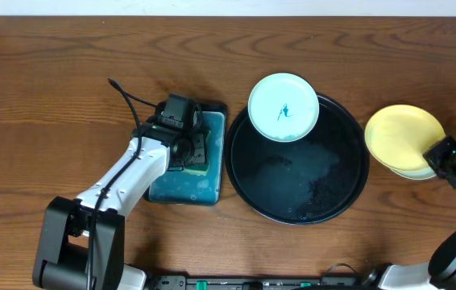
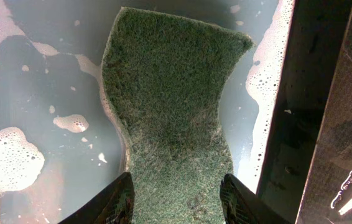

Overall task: Clean dirty plates on tray and stack at the side
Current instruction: 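Set the yellow plate on the pale green plate and release, right gripper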

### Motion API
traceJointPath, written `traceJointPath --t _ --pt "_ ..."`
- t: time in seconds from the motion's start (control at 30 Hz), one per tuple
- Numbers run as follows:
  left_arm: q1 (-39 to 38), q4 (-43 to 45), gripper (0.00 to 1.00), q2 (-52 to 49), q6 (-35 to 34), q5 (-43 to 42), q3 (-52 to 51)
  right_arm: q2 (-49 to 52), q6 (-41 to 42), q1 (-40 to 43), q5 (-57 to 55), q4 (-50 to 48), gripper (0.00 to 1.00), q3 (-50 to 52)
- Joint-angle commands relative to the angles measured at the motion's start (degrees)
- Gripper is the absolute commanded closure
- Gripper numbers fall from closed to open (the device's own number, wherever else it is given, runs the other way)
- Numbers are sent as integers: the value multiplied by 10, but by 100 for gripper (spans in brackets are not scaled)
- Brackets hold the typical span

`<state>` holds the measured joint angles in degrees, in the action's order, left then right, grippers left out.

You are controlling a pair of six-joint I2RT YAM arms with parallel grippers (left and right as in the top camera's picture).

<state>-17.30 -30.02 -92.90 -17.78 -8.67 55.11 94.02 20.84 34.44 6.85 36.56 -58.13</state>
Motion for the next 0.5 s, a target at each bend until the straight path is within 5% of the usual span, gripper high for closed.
traceJointPath --t 0.0,0.1,0.27,0.47 --pt "2 -2 53 -7 -1 3 2 17 10 24 18 -8 99 -10" --pt "2 -2 53 -7 -1 3 2 22 10 30 19 -16 93 -10" --pt "2 -2 53 -7 -1 3 2 22 10 30 26 -37 59 -10" --pt "2 -2 53 -7 -1 3 2 22 -3 30 132 -61 42 -10"
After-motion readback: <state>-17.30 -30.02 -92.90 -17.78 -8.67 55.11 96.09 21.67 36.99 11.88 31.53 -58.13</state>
